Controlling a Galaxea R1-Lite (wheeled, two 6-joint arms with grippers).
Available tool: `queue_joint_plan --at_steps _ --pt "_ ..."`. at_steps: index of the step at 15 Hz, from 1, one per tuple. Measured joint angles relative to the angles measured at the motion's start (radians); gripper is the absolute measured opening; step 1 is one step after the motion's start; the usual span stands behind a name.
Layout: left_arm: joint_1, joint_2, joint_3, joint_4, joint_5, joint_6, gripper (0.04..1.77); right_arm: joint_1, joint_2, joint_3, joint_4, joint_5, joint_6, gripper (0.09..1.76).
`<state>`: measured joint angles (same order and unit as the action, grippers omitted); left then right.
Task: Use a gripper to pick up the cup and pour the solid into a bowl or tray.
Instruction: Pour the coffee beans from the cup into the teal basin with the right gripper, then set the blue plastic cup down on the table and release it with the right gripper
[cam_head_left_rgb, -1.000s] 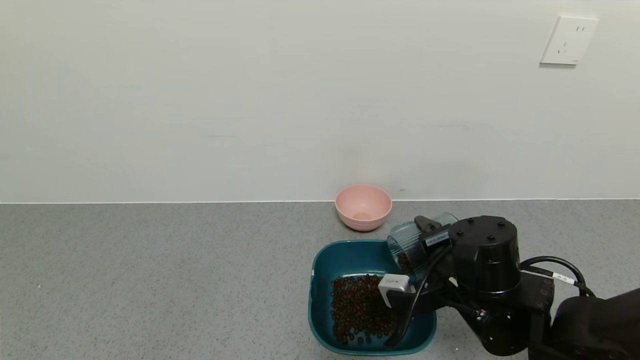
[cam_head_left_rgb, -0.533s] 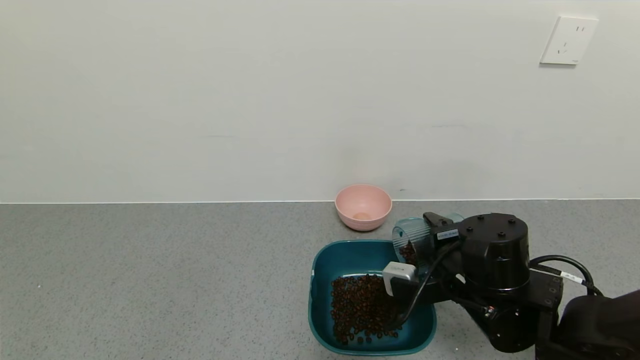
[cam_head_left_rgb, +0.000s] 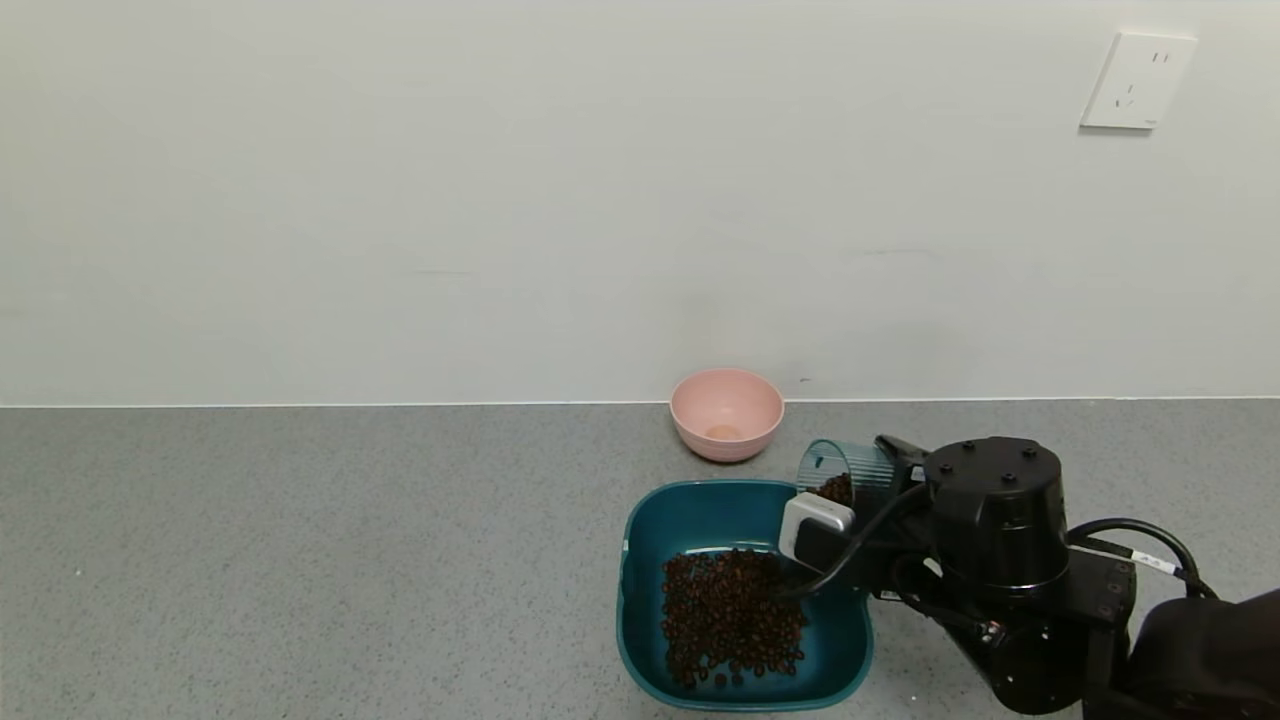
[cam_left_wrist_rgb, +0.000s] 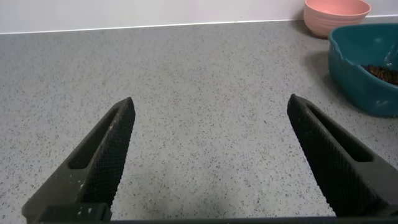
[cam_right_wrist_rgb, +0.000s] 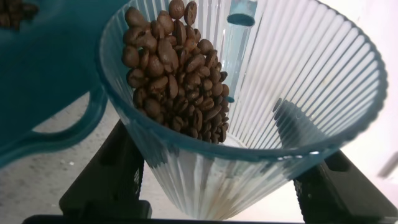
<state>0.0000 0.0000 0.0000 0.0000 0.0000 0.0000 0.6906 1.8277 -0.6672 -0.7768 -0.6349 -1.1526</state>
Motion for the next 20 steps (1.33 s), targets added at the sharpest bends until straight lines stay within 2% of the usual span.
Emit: queue_joint_plan --at_steps 5,11,14,20 --pt "0.0 0.0 0.0 0.0 0.0 0.0 1.76 -0.032 -0.011 -0.004 -0.004 0.003 0.171 1.36" --pt "0.0 0.0 0.0 0.0 0.0 0.0 1.76 -0.094 -0.015 -0.039 0.002 0.052 0.458 1.36" --pt "0.0 0.0 0.0 0.0 0.0 0.0 1.76 -0.144 -0.009 -0.068 0.01 0.145 0.635 1.36" --pt "0.0 0.0 0.0 0.0 0.0 0.0 1.76 -0.22 -0.003 -0.091 0.001 0.247 0.956 1.36"
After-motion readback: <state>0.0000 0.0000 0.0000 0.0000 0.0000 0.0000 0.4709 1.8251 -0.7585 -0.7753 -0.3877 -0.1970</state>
